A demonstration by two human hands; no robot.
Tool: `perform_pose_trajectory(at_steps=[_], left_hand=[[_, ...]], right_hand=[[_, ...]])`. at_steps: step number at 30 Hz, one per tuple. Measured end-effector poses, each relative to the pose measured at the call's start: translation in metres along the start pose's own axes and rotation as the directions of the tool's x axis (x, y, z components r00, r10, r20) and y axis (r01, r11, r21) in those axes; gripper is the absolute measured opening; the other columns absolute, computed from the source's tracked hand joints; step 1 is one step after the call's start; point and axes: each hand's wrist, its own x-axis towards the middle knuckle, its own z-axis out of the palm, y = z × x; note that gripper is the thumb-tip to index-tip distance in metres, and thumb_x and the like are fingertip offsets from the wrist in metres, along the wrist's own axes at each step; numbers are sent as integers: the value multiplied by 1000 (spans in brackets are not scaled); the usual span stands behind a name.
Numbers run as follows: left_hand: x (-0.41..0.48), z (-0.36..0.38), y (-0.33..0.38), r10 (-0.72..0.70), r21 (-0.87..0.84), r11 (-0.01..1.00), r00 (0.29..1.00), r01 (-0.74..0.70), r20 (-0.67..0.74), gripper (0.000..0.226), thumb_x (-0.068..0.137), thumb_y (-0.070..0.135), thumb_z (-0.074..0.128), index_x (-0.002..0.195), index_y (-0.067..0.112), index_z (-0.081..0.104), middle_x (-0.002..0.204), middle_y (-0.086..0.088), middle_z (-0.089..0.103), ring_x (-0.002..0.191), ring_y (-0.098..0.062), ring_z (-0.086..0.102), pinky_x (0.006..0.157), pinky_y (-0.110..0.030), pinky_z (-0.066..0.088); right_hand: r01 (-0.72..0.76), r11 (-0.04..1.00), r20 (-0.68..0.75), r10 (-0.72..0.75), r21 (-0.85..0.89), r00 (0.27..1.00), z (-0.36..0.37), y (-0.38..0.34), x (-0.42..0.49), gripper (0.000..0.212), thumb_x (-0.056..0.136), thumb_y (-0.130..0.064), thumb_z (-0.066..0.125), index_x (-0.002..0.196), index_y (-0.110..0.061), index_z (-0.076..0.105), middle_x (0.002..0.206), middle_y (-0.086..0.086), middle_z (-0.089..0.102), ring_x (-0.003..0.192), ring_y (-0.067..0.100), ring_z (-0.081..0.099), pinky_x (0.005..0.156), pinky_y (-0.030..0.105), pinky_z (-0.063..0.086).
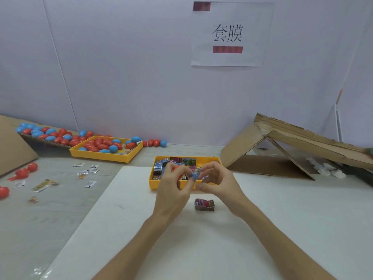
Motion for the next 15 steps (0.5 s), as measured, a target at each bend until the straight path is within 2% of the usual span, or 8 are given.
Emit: perform_pose_trajectory(at_steps=[2,5,7,10,15], left_hand=[[0,0,0,7,10,1000,1000,-7,8,19,90,23,70,85,38,60,94,10,48,69,-8,50,57,-18,43],[0,0,-1,10,34,999,1000,-11,20,21,90,20,72,86,37,61,94,8,48,68,-8,49,55,-18,42],[1,1,-1,1,33,999,1000,-2,21,19,91,21,73,85,36,62,93,7,48,66,-7,48,55,-18,42],[0,1,0,-10,10,1000,999,10,35,15,92,25,73,84,33,63,92,8,47,66,-9,47,57,-18,42],[0,0,1,-41,-6,999,999,41,9,14,93,25,72,83,31,64,94,6,50,76,-10,51,60,-16,43]], right_hand=[[18,999,-10,-19,-36,1000,0,-1,0,31,76,-19,84,101,-21,65,90,-2,70,78,14,65,69,25,52],[51,997,-11,-51,-56,999,2,-1,0,12,81,-25,80,86,-24,70,84,-6,68,74,11,61,64,23,50],[60,995,-28,-63,-83,998,3,0,0,7,85,-25,78,82,-25,72,81,-8,68,73,8,61,65,23,50],[57,991,-86,-67,-117,994,1,2,2,10,91,-18,74,83,-24,75,78,-8,70,75,8,63,68,26,52],[54,996,-119,-62,-75,991,1,3,2,14,91,-14,73,82,-24,78,74,-6,71,69,8,64,65,20,52]])
